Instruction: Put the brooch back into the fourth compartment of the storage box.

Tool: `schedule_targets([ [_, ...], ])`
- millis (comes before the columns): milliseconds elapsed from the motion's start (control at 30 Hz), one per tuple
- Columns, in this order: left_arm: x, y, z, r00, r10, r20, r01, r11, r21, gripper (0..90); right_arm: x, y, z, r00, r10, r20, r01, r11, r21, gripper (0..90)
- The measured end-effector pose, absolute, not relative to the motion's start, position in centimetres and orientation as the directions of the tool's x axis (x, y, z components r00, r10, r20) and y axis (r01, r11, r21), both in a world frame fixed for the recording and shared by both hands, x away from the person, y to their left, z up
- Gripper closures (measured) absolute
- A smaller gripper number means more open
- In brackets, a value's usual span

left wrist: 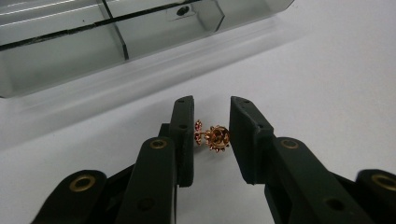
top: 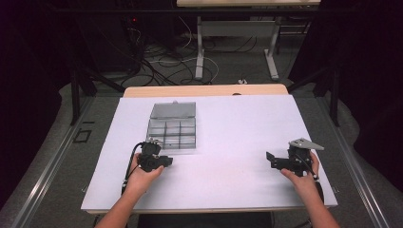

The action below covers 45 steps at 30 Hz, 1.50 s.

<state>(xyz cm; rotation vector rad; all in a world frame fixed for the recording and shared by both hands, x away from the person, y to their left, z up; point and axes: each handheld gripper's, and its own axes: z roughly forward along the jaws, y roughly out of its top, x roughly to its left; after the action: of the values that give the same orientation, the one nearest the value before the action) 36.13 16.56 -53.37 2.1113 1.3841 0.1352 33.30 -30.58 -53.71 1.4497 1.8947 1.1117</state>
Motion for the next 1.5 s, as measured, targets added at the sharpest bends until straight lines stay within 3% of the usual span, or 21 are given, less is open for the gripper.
schedule_targets([
  [1500,36.3,18.3,-50.1,0.429,0.875,-0.225,0.775,-0.228,0.59,72.0,33.3,-30.4,-53.8,-0.31,0.946,0.092,0.54,0.096,0.836,0.0],
])
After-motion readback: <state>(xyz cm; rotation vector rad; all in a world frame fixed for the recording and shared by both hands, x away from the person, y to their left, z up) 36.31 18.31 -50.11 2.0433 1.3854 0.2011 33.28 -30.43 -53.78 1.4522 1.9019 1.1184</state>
